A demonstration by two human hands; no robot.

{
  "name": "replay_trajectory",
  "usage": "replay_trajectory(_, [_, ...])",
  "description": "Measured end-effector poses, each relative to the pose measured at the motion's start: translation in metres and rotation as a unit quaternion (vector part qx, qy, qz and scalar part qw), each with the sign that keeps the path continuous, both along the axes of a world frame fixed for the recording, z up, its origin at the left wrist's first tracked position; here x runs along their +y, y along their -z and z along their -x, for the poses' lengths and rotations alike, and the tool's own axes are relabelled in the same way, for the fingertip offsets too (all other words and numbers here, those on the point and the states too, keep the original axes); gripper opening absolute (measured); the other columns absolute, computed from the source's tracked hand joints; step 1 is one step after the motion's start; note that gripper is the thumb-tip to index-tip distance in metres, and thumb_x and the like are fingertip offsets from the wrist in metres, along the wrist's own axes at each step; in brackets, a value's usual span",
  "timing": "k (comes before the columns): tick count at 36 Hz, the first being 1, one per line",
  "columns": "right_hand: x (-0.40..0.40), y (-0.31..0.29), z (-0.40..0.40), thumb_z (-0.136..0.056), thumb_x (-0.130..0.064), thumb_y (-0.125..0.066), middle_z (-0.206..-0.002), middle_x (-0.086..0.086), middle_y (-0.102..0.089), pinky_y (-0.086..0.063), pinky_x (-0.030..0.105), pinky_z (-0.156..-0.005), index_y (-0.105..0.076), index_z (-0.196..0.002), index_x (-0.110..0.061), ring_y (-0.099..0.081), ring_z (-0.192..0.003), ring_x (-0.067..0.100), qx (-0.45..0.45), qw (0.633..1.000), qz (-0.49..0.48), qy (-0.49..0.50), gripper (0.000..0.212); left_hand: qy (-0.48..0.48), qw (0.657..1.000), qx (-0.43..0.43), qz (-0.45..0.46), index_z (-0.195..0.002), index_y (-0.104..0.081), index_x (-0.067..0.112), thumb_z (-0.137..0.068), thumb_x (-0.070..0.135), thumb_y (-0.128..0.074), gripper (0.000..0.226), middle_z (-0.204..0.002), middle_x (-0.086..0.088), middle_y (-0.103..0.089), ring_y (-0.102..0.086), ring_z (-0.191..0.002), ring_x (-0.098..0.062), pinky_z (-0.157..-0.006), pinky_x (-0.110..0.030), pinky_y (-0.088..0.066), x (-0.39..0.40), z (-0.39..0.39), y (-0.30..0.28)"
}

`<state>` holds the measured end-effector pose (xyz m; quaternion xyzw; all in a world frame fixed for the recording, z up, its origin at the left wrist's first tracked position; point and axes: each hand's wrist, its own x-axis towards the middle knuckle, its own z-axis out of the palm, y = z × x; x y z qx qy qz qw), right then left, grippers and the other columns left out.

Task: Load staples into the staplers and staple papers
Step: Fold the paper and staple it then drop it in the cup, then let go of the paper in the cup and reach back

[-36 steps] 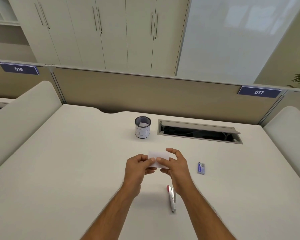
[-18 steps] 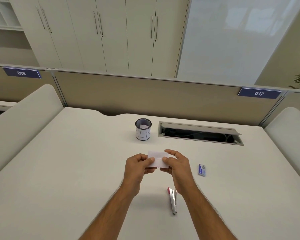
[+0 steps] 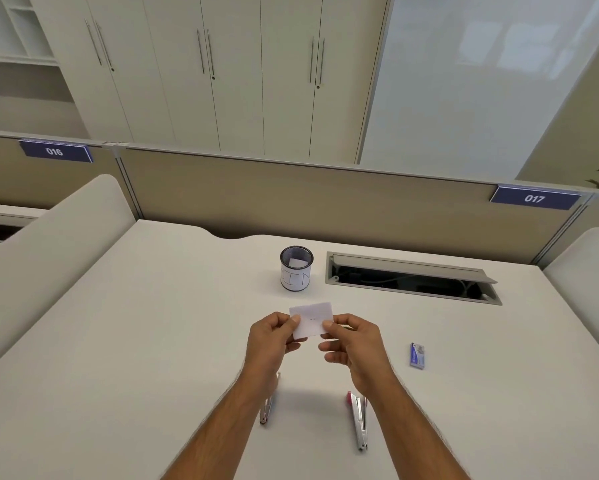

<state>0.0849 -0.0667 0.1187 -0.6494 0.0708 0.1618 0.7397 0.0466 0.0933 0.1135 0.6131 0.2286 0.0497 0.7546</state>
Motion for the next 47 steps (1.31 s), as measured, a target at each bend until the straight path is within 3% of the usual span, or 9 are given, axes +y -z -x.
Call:
replay_trajectory(6, [0.011, 0.003, -0.012, -0.089, -0.005, -0.075, -0.085, 0.022, -0.075, -0.06, 0.03, -0.061, -0.073, -0.101, 0.003, -0.075, -0.074, 0.03, 0.029, 0.998, -0.057, 0.025, 0.015, 0.002, 1.0, -0.001, 0.019, -0.08, -0.07, 0.011, -0.096, 0.019, -0.07, 0.017, -0.085, -0.006, -0.075, -0.073, -0.082, -0.02, -0.083, -0.039, -0.058, 0.01, -0.007, 0.003])
replay_trajectory(11, [0.023, 0.003, -0.028, -0.089, 0.001, -0.073, -0.084, 0.023, -0.075, -0.061, 0.032, -0.066, -0.075, -0.096, 0.002, -0.073, -0.071, 0.029, -0.002, 0.996, -0.051, 0.072, 0.008, -0.01, 0.999, 0.004, -0.037, -0.091, -0.072, 0.01, -0.097, 0.021, -0.068, 0.013, -0.09, -0.008, -0.077, -0.074, -0.078, -0.018, -0.072, -0.031, -0.057, 0.018, -0.022, 0.005])
replay_trajectory(17, [0.044, -0.006, -0.066, -0.093, -0.01, -0.072, -0.078, 0.001, -0.077, -0.062, 0.026, -0.066, -0.076, -0.096, -0.018, -0.076, -0.069, 0.019, -0.115, 0.978, 0.091, 0.15, 0.01, -0.038, 0.997, 0.037, -0.061, -0.094, -0.071, 0.011, -0.095, 0.015, -0.065, 0.007, -0.092, -0.005, -0.076, -0.072, -0.075, -0.016, -0.065, -0.026, -0.055, 0.031, -0.052, 0.008])
replay_trajectory(23, [0.06, -0.019, -0.117, -0.092, -0.006, -0.066, -0.073, -0.003, -0.073, -0.051, 0.013, -0.054, -0.075, -0.087, -0.02, -0.066, -0.063, 0.011, -0.239, 0.941, 0.185, 0.152, 0.017, -0.024, 0.996, 0.048, -0.076, -0.091, -0.071, 0.012, -0.093, 0.007, -0.06, 0.013, -0.091, -0.005, -0.076, -0.072, -0.076, -0.016, -0.068, -0.027, -0.056, 0.036, -0.075, 0.013])
replay_trajectory(27, [0.073, -0.015, -0.153, -0.092, -0.007, -0.061, -0.072, -0.014, -0.069, -0.043, 0.008, -0.06, -0.075, -0.088, -0.02, -0.06, -0.068, 0.0, -0.281, 0.909, 0.281, 0.121, 0.019, -0.017, 0.994, 0.049, -0.094, -0.09, -0.071, 0.012, -0.093, 0.007, -0.06, 0.013, -0.093, -0.006, -0.076, -0.072, -0.077, -0.016, -0.07, -0.03, -0.057, 0.039, -0.096, 0.016])
replay_trajectory(30, [0.078, -0.01, -0.17, -0.097, -0.009, -0.058, -0.082, -0.015, -0.068, -0.044, 0.019, -0.071, -0.077, -0.097, -0.017, -0.061, -0.081, 0.008, -0.301, 0.889, 0.334, 0.091, 0.02, -0.016, 0.992, 0.047, -0.114, -0.089, -0.071, 0.013, -0.094, 0.009, -0.06, 0.013, -0.093, -0.006, -0.075, -0.073, -0.08, -0.017, -0.075, -0.034, -0.058, 0.04, -0.108, 0.016])
replay_trajectory(33, [0.085, 0.001, -0.186, -0.099, -0.011, -0.057, -0.078, -0.023, -0.056, -0.044, 0.029, -0.075, -0.077, -0.103, -0.016, -0.059, -0.09, 0.018, -0.312, 0.867, 0.382, 0.073, 0.021, -0.013, 0.99, 0.044, -0.136, -0.089, -0.07, 0.013, -0.096, 0.013, -0.06, 0.012, -0.09, -0.003, -0.075, -0.073, -0.084, -0.018, -0.081, -0.039, -0.06, 0.044, -0.124, 0.016])
replay_trajectory(38, [0.091, 0.016, -0.206, -0.102, -0.017, -0.055, -0.097, 0.004, -0.063, -0.043, 0.027, -0.077, -0.076, -0.11, -0.018, -0.059, -0.092, 0.021, -0.286, 0.864, 0.409, 0.064, 0.022, -0.007, 0.987, 0.036, -0.158, -0.091, -0.071, 0.013, -0.096, 0.015, -0.06, 0.012, -0.09, -0.003, -0.074, -0.071, -0.091, -0.024, -0.087, -0.047, -0.06, 0.049, -0.146, 0.015])
replay_trajectory(47, [0.101, 0.036, -0.236, -0.104, -0.016, -0.05, -0.098, 0.001, -0.059, -0.044, 0.025, -0.077, -0.074, -0.112, -0.017, -0.051, -0.095, 0.014, -0.297, 0.842, 0.45, 0.025, 0.025, -0.01, 0.985, 0.053, -0.165, -0.094, -0.072, 0.016, -0.096, 0.015, -0.061, 0.011, -0.094, 0.0, -0.074, -0.07, -0.095, -0.022, -0.088, -0.045, -0.06, 0.058, -0.162, 0.032])
